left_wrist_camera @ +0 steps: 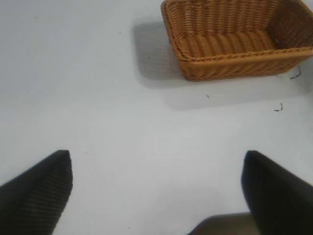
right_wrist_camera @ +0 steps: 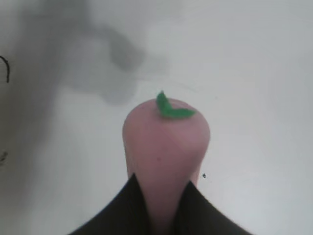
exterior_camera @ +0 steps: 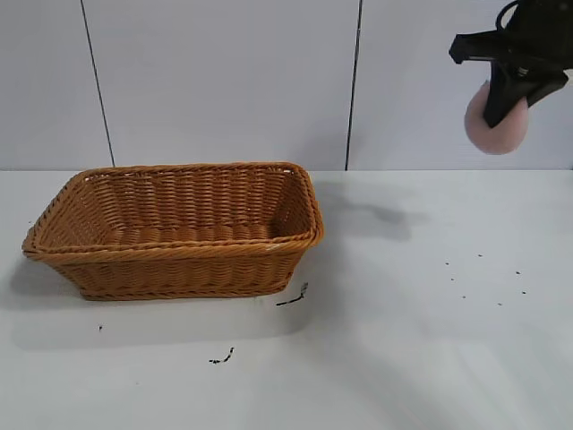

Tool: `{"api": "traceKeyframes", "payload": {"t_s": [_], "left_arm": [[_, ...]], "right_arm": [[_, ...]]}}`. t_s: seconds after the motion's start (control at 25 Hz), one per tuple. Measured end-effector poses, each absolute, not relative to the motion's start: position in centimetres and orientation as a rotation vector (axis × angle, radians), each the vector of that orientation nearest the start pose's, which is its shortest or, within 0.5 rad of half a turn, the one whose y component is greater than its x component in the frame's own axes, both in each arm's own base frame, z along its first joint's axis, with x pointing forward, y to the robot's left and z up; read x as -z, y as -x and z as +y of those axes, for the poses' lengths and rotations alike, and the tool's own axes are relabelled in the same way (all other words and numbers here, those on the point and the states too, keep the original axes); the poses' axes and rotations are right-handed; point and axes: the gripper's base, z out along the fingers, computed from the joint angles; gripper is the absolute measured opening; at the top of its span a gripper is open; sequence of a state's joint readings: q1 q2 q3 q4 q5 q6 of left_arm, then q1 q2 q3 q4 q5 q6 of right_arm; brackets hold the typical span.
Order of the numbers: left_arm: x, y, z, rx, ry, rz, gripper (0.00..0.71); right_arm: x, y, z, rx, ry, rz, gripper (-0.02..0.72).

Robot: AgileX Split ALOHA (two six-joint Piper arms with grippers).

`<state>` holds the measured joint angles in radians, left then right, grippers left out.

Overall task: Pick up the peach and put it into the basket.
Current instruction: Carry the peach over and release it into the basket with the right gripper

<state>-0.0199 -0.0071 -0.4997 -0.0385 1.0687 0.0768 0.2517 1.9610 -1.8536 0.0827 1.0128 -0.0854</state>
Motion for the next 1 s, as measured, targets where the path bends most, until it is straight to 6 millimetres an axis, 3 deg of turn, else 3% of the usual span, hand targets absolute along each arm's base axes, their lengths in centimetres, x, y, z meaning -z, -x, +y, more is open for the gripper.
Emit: {"api": "traceKeyframes", "payload": {"t_s": [0.24,0.4,0.48,0.64,0.84,0.92,1.0], "left_arm": [[-27.7,0.6,-0.3,0.011,-0.101,2.042,0.692],[-27.7,0.6,-0.3,0.011,-0.101,2.042,0.692],[-27.7,0.6,-0.3,0.011,-0.101,2.042,0.692],[-27.7,0.6,-0.3,0.011,-0.101,2.042,0.692],[-27.7,0.6,-0.3,0.011,-0.101,2.042,0.692],[-27.7,0.6,-0.3,0.011,-0.101,2.042,0.692],[-27.7,0.6,-0.3,0.011,-0.101,2.042,0.692]], "right_arm": [[-30.1,-42.8,20.7,-0.223,0.650,2.524,0.025],[-28.0,-41.8,26.1,-0.251,0.797,2.497,0.025],[-26.0,-41.6,28.0,-0.250,0.844,2.499,0.025],[-21.6,-41.9,30.1,-0.249,0.893,2.519,0.025],[-16.8,-42.4,31.3,-0.228,0.950,2.545,0.027],[-15.7,-42.4,31.5,-0.222,0.964,2.563,0.055],[-15.3,-42.4,31.6,-0.221,0.966,2.568,0.145]]}}
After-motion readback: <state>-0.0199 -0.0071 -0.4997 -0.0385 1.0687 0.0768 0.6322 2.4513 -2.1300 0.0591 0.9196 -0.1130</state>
